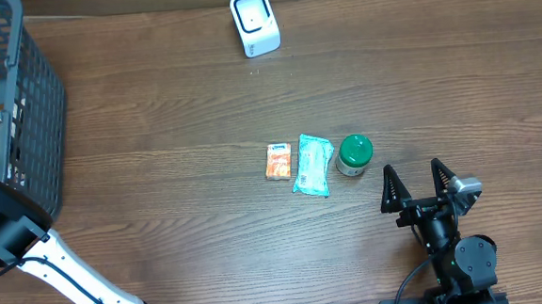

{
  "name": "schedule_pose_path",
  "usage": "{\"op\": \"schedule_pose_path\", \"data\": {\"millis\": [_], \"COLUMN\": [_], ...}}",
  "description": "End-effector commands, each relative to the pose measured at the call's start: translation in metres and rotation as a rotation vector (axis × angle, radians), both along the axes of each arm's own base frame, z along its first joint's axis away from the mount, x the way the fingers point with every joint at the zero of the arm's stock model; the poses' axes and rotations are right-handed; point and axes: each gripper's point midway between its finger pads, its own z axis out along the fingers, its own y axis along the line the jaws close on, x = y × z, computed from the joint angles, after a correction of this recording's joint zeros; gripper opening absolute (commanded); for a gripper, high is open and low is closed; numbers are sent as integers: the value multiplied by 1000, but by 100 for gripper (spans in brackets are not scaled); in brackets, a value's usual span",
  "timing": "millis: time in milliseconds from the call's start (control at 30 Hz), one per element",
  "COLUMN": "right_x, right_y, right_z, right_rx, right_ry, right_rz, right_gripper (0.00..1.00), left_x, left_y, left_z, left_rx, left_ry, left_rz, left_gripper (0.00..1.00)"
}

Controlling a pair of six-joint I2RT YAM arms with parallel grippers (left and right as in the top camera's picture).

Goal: Scan the item barcode
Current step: 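Move the left gripper back into the grey basket, then grasp the snack bag with markers in the left gripper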

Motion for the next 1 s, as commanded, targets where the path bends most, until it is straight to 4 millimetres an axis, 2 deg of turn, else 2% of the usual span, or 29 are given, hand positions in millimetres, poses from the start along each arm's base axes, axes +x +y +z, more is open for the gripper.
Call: {"op": "schedule_pose_path", "data": {"millis": [0,33,100,167,333,400,500,667,700,733,867,967], "right_x": [0,0,0,0,0,0,0,0,0,0,0,0], "right_y": [-3,-3,-3,-3,-3,-3,-3,-3,-3,-3,-3,-3], "right_z": [-2,-2,-2,-2,-2,-2,-2,-2,-2,-2,-2,-2], "right_rx": [-3,-3,-3,-3,-3,-3,-3,-3,-3,-3,-3,-3], "right_ry": [-2,-2,-2,-2,-2,-2,-2,-2,-2,-2,-2,-2], "right_rz": [-13,-13,-13,-13,-13,-13,-13,-13,-13,-13,-13,-13], "right_gripper": [100,100,100,100,100,100,100,100,100,100,100,100], "left_x": [-3,-3,-3,1,2,4,9,17,18,17,6,-10], "left_y": [-21,-22,-24,-28,-30,-29,-24,-17,-18,-20,-30,-45], "left_z": [-37,-37,-37,-36,-27,-15,17,103,124,158,239,300], "left_rx": [-114,-118,-121,-142,-154,-141,-100,3,27,65,149,205], "left_ry": [45,47,50,31,18,0,-56,-210,-246,-307,-449,-560], "left_rz": [32,31,29,24,40,55,81,144,153,169,205,231], "left_gripper": [63,49,32,27,6,4,4,4,4,4,5,6]}}
